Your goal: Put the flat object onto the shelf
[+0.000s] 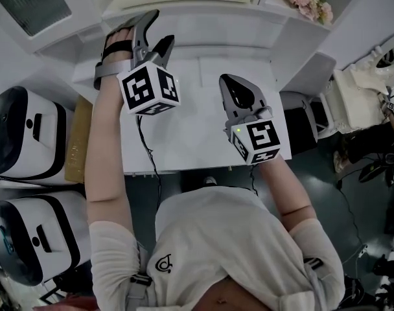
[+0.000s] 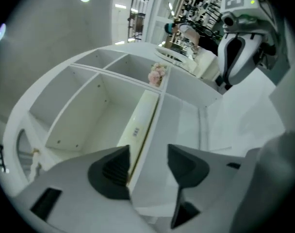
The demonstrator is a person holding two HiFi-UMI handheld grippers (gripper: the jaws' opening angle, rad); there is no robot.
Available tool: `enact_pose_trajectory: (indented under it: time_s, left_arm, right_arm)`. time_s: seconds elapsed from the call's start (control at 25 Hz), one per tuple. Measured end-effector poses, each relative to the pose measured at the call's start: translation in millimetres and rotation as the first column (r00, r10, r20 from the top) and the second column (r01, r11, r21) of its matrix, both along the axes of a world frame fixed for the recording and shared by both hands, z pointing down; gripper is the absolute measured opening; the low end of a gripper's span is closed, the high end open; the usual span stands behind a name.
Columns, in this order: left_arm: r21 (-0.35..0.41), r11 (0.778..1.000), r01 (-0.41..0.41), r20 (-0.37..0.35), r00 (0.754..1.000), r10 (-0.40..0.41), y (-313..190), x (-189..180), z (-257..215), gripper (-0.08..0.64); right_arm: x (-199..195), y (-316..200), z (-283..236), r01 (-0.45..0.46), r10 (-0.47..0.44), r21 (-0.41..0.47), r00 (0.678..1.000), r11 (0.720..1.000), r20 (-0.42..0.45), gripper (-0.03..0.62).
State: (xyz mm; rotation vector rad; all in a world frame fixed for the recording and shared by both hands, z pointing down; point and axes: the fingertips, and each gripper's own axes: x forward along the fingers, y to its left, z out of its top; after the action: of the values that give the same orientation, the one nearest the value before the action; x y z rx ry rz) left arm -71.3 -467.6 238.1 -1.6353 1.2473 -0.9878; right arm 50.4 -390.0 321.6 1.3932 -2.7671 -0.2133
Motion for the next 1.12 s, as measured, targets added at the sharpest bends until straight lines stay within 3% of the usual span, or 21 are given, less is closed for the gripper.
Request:
enact_pose_trajectory:
  time_s: [0.04, 0.08, 0.2, 0.32, 0.4, 0.52, 0.68, 0.8, 1.12]
  left_arm:
    - [0.031, 0.999, 0.008, -0.047, 0.999, -0.006, 8.7, -4.9, 0.4, 0.191]
    - [0.044, 0.999, 0.013, -0.088, 0.996, -0.009, 16.7, -9.2, 3.9, 0.16]
    - [0.031, 0.999, 0.013, -0.224, 0.975, -0.006, 40.5, -19.4, 21.4, 0.105]
    - [0.034, 0.999, 0.02, -0.384, 0.923, -0.005, 66.1, -31.5, 36.1, 0.021]
    - [0.029, 1.0, 0.011, -0.463, 0.886, 0.004, 82.2, -37.3, 46.2, 0.014]
    - [0.029, 1.0, -0.012, -0.575, 0.818, 0.026, 104.7, -42.5, 59.3, 0.012]
    - [0.004, 0.999, -0.046, -0.712, 0.701, 0.035, 134.9, -47.5, 79.0, 0.012]
    - [-0.016, 0.994, -0.105, -0.769, 0.637, 0.055, 154.3, -48.1, 96.0, 0.012]
    - [-0.041, 0.986, -0.164, -0.892, 0.451, 0.038, 183.8, -59.1, 118.0, 0.012]
  right_arm:
    - [-2.7, 5.3, 1.1, 0.0, 0.0, -0.002, 1.0, 1.0, 0.001, 0.008]
    - [-5.1, 10.2, 2.3, -0.001, 0.001, -0.004, 1.0, 1.0, 0.002, 0.008]
    - [-10.9, 24.2, 4.2, -0.006, 0.006, -0.004, 1.0, 1.0, 0.007, 0.008]
    - [-14.8, 37.5, 5.6, -0.017, 0.017, 0.003, 1.0, 1.0, 0.014, 0.008]
    - [-17.0, 45.3, 7.5, -0.024, 0.024, 0.004, 0.999, 1.0, 0.023, 0.008]
    - [-19.2, 56.8, 8.7, -0.024, 0.024, -0.01, 0.998, 1.0, 0.058, 0.008]
    - [-21.8, 70.5, 8.6, -0.035, 0.035, 0.019, 0.998, 0.999, 0.047, 0.008]
    - [-20.9, 78.0, 10.5, -0.049, 0.047, 0.038, 0.998, 0.998, 0.044, 0.008]
    - [-7.2, 90.4, 17.4, -0.089, 0.085, 0.049, 0.993, 0.995, 0.08, 0.006]
